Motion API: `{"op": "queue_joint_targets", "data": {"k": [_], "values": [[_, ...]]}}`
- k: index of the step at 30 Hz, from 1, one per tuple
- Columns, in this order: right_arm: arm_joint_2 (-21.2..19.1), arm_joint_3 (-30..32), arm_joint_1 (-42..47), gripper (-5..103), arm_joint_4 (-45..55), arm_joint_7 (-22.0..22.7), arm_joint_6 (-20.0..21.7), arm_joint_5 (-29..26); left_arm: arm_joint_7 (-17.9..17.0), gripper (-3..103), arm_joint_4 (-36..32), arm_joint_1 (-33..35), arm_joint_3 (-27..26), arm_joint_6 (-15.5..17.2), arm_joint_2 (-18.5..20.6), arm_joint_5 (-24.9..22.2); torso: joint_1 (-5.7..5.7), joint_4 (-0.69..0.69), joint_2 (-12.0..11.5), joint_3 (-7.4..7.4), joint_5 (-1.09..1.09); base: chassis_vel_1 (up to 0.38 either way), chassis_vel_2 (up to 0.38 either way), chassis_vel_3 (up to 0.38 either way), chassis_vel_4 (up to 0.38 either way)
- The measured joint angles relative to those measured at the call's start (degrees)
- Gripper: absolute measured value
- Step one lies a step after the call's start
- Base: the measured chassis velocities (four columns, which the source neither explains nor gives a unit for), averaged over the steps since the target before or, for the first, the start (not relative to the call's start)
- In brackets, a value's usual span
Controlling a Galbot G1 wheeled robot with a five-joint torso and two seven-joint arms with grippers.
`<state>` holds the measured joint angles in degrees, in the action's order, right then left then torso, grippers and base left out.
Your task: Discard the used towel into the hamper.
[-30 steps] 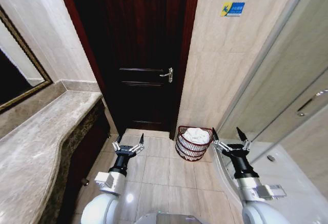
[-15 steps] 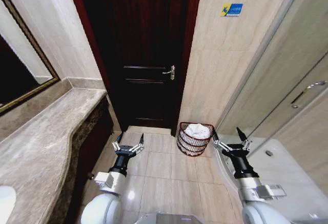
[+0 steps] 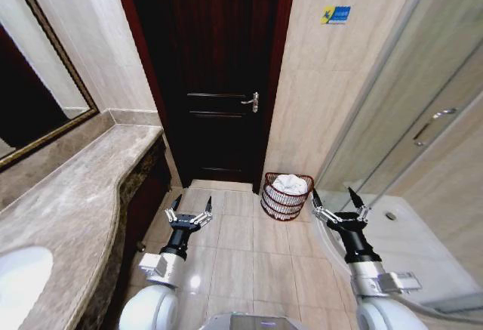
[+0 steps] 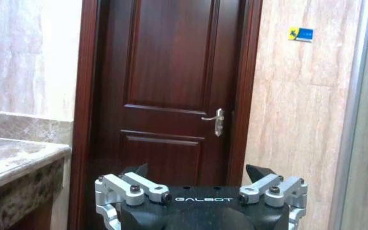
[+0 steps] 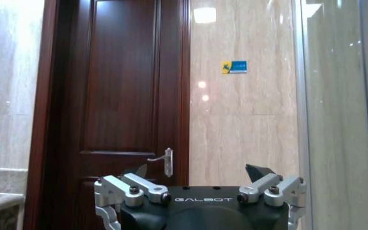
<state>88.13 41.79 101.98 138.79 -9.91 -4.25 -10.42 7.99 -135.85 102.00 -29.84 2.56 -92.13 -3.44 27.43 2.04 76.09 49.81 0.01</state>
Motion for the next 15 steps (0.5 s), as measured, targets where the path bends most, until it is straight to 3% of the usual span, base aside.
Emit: {"op": "queue_joint_targets", "data": {"k": [15], "values": [[0.0,0.0,0.0,100,0.0,0.0,0.0,0.0,0.0,100,0.0,0.0,0.0,0.0,0.0,0.0,0.01,-0.01,0.0,0.0,-0.02,0.157,-0.164,-0.155,0.163]]}}
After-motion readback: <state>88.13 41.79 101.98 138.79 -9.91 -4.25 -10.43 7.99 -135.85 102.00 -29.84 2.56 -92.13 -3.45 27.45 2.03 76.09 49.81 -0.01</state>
